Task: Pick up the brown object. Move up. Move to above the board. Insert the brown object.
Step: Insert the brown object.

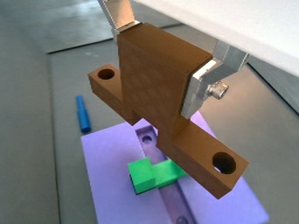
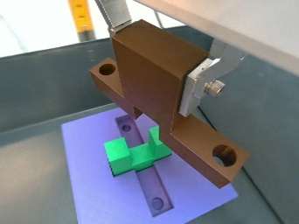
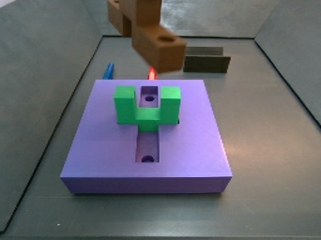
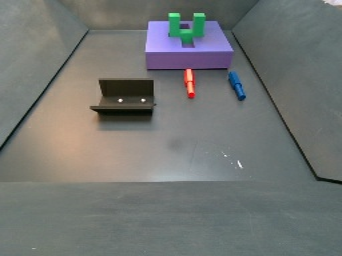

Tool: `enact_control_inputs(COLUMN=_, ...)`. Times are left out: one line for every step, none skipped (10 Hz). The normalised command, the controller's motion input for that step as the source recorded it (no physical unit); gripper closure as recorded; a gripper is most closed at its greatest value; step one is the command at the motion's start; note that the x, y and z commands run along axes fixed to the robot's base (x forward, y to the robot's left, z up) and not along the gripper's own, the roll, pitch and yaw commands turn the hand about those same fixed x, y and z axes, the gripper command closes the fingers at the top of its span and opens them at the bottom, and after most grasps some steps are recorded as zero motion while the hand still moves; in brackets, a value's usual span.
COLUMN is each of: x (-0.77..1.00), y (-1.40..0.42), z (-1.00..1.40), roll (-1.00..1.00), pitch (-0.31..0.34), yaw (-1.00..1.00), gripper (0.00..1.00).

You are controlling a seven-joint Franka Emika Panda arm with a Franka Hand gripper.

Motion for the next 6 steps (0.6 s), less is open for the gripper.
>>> enact_control_inputs(x=0.00, y=-0.23, z=-0.18, roll=0.02, pitch=0.000, yaw=-0.96, gripper=1.00)
enact_control_inputs(x=0.00, y=-0.20, z=-0.16, roll=0.03, pitch=0.000, yaw=-0.97, gripper=1.00)
enact_control_inputs(x=0.00, y=-0.20, z=-0.16, roll=0.03, pitch=0.000, yaw=-0.97, gripper=1.00)
enact_control_inputs(x=0.00, y=-0.19, z=-0.15, roll=0.03, pitch=0.000, yaw=-0.97, gripper=1.00)
enact_control_inputs(x=0.00, y=-0.19, z=-0.15, roll=0.05, pitch=0.000, yaw=-0.95, gripper=1.00)
enact_control_inputs(x=0.07, y=-0.15, z=0.00, roll=0.08, pitch=0.047, yaw=-0.68, gripper=1.00)
